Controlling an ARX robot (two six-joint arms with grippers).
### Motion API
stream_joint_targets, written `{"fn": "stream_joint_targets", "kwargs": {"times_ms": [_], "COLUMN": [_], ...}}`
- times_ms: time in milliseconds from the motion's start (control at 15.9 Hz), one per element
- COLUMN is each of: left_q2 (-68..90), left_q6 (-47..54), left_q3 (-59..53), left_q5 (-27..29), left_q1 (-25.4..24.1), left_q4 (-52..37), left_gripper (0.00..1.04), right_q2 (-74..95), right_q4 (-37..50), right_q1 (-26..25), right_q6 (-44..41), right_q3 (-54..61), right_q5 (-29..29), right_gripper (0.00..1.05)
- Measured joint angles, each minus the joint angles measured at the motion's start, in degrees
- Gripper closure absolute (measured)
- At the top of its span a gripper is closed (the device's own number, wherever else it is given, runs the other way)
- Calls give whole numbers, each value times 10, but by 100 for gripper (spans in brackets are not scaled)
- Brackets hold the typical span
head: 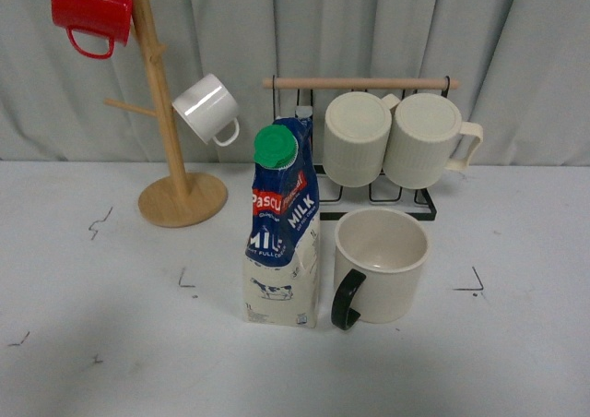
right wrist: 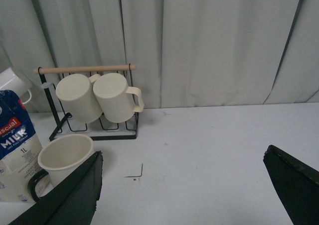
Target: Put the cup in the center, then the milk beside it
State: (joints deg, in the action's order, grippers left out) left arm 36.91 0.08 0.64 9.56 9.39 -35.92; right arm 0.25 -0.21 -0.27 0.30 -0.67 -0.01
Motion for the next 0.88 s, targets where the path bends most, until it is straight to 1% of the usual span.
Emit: {"fn": "stream_joint_targets", "kwargs": {"times_ms": [188, 251, 314, 439, 879], "left_q2": [-81, -108, -127, -165, -251], "left_q6": [0, 0, 0, 0, 0], "left_q3": [0, 0, -1, -1, 0], "left_q5": [-32, -80, -85, -96, -96], "left_q1": [-31, -71, -97, -92, -93], "left_q4": [75, 103, 118, 156, 240], "left_gripper": [103, 103, 103, 103, 103], "right_q2": [0, 0, 0, 0, 0], "right_q4": [0, 0, 0, 0, 0], "right_q1": [0, 0, 0, 0, 0], "right_q6": [0, 0, 0, 0, 0], "right_q3": [0, 0, 0, 0, 0], "right_q5": [0, 0, 0, 0, 0], "right_gripper": [6, 6, 6, 6, 6]}}
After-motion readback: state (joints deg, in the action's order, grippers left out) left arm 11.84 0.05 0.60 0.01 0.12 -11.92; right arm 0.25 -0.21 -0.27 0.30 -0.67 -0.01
